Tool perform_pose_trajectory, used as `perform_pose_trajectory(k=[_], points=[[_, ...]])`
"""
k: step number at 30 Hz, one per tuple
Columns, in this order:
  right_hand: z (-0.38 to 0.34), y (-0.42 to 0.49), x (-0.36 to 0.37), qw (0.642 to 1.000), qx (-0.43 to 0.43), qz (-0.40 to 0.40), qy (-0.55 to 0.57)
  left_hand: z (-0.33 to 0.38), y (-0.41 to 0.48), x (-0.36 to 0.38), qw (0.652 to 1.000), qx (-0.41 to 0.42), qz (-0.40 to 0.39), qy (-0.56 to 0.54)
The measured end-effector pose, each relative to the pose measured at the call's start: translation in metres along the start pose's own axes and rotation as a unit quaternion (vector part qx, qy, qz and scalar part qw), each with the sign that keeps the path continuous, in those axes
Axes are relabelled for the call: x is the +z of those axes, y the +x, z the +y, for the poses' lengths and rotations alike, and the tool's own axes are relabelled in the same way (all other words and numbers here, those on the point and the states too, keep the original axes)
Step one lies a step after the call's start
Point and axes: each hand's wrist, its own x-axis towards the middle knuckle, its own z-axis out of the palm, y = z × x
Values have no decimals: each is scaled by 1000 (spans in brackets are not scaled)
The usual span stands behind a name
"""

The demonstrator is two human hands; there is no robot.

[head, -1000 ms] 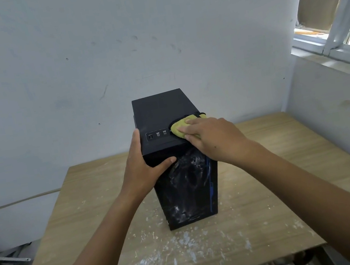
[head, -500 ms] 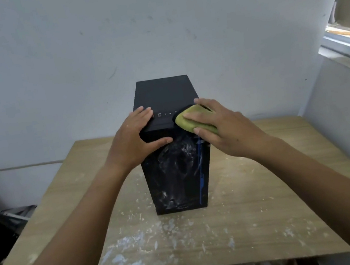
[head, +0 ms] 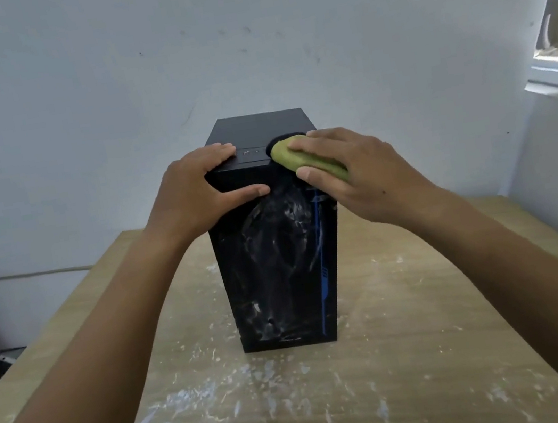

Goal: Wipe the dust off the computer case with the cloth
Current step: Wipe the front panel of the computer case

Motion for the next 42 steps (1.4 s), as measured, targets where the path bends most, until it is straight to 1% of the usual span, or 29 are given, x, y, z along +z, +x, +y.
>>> perform_pose_trajectory(k=[5, 10, 12, 16, 20, 25, 30, 34, 37, 39, 42], points=[[2, -9, 21, 994, -25, 103, 10, -4, 1, 2, 1000, 8, 24, -16], [-2, -24, 50, 973, -38, 227, -13, -2, -2, 4, 1000, 10, 23, -11], [-3, -27, 56, 964, -42, 259, -33, 0, -2, 4, 1000, 5, 22, -17], [-1, -31, 71, 951, -56, 297, -71, 1, -1, 2, 1000, 0, 10, -13], [8, -48, 92, 944, -79, 303, -107, -3, 0, 4, 1000, -1, 11, -17], [20, -73, 112, 947, -102, 265, -150, -4, 1, 4, 1000, 11, 19, -19], [16, -69, 96, 949, -101, 257, -151, -6, 5, 3, 1000, 6, -2, 0], [9, -51, 73, 946, -80, 279, -142, -10, 6, 1, 1000, 10, -7, 13], [7, -37, 55, 946, -54, 294, -125, -9, 7, -3, 997, 33, -20, 62], [9, -32, 54, 949, -60, 281, -130, -7, 11, -6, 989, 53, -26, 134], [12, -36, 65, 946, -82, 279, -146, 1, 16, -8, 968, 102, -28, 228]])
